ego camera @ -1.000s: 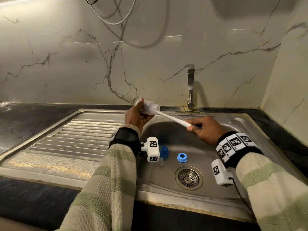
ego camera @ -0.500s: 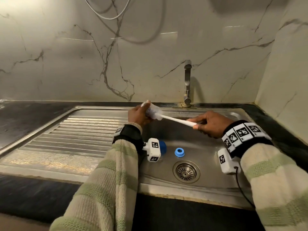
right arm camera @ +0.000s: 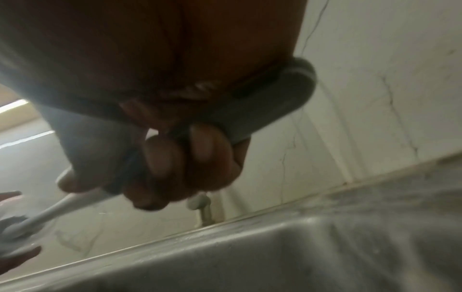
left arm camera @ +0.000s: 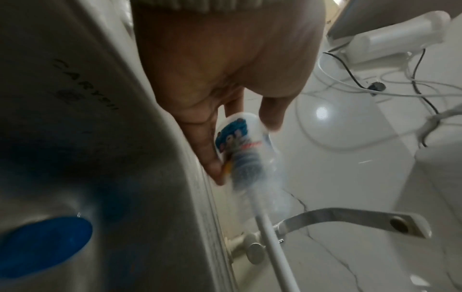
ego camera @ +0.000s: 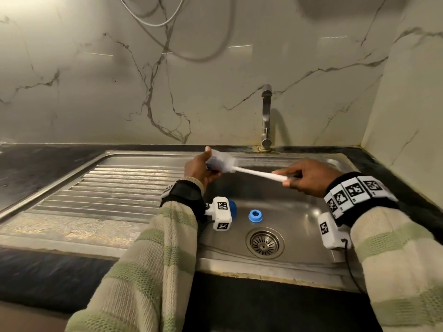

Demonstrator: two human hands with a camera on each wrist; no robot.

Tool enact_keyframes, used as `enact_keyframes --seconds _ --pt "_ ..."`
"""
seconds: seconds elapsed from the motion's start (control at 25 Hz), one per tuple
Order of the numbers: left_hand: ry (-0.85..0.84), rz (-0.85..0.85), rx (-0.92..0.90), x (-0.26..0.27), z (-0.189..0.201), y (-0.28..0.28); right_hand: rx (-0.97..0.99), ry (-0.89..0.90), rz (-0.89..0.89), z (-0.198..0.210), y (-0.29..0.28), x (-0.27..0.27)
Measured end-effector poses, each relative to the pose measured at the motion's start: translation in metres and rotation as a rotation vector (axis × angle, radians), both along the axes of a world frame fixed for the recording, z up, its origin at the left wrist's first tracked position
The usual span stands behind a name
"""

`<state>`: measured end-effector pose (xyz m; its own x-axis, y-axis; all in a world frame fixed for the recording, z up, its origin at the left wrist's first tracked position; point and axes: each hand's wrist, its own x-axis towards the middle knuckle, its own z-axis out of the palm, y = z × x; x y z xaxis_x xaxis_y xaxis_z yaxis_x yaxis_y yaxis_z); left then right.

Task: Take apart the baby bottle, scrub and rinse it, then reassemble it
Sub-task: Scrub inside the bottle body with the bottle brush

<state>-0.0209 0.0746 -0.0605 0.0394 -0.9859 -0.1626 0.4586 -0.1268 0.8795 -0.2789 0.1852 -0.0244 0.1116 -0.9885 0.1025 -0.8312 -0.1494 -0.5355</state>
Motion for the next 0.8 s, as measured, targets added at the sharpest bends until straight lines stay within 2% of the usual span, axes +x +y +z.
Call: enact_keyframes --seconds 0.16,0.28,0.4,0.64,0.72,0.8 --pt "-0.098 0.007 -0.032 -0.016 0.005 0.0 -0.091 0.157 -0.13 0.003 -0.005 -0.007" --pt "-0.201 0.229 -0.107 -0.018 -0.005 -0.006 -0.171 0.245 -0.08 -0.005 -0.009 0.015" --pt "-0.334 0.31 -0.106 -0.018 -0.02 -0.009 -0.124 0.248 -0.045 -0.015 -0.017 0.019" --pt "-0.292 0.429 -0.123 -0.007 0.001 -0.017 -0.218 0.201 -0.033 -0.019 -0.025 0.027" --pt "-0.319 0.403 -0.097 -0.006 -0.001 -0.02 -0.212 0.22 -0.03 -0.019 -0.025 0.028" --pt "-0.258 0.34 -0.06 -0.01 -0.004 -0.026 -0.187 0.228 -0.044 -0.02 -0.025 0.023"
